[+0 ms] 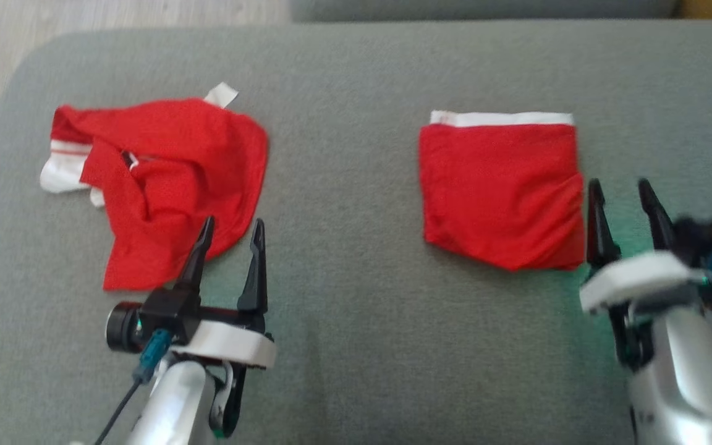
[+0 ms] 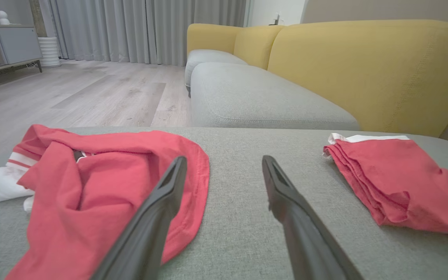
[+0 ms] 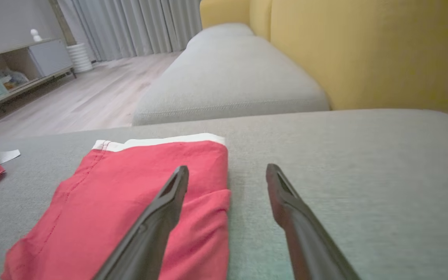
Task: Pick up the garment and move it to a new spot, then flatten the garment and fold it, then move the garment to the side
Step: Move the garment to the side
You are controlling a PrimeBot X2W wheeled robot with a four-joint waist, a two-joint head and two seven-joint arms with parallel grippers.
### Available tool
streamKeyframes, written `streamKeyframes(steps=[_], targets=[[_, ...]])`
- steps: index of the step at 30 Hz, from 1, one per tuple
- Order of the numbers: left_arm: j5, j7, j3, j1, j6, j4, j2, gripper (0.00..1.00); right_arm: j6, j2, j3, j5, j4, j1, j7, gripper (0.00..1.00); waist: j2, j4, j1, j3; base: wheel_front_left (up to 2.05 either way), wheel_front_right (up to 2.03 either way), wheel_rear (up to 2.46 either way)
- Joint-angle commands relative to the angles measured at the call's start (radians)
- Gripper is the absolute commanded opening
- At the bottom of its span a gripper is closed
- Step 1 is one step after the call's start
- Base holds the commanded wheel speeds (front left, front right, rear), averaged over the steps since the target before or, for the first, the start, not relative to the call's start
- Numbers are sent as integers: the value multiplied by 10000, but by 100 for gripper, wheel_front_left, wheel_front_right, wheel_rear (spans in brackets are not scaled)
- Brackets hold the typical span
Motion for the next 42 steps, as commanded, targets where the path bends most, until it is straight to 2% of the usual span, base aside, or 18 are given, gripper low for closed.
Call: streamKeyframes(steps=[1,8,12,14,19,23,29,30,32,37,39,42], targets=[[57,-95,199,-471,-53,-329,32,100,67,-32,96,177,163,-657,353,100,0,308,-2,358,0,0,0],[-112,-95,-26,-730,-25,-269,27,100,67,-32,-435,80,2617,-2235,1714,100,0,817,-2,800,0,0,0],[-168,-95,-46,-790,44,-256,26,100,67,-32,-236,235,3736,-2727,2152,100,0,972,-2,841,0,0,0],[-171,-95,-36,-778,62,-247,26,100,67,-32,-34,-70,4068,-2843,2121,0,0,1001,-2,801,0,0,0],[-166,-95,94,-639,127,-170,25,100,67,-146,217,-910,4296,-2928,1512,0,0,894,-2,444,0,0,0],[-163,-95,139,-485,133,-176,25,100,67,-628,668,-1488,4151,-2915,1192,0,0,700,-2,92,0,0,0],[-137,-95,272,-354,124,-253,25,100,67,-2165,1648,-1872,3650,-2857,1470,0,0,427,-2,-102,0,0,0],[-137,-95,272,-354,124,-253,25,100,67,-2165,1648,-1872,3650,-2857,1470,0,0,427,-2,-102,0,0,0],[-135,-95,286,-354,110,-314,25,100,67,-2899,1832,-1962,3507,-2818,1666,0,0,391,-2,-34,0,0,0],[-162,-95,151,-434,55,-393,24,100,67,-4798,1692,-2320,3568,-2640,2071,0,0,462,-2,296,0,0,0],[-144,-95,148,-486,57,-435,24,100,67,-5305,1401,-2505,3601,-2619,2247,0,0,513,-2,455,0,0,0],[-124,-95,224,-580,42,-500,24,100,67,-5737,793,-2803,3555,-2578,2577,0,0,575,-2,662,0,0,0]])
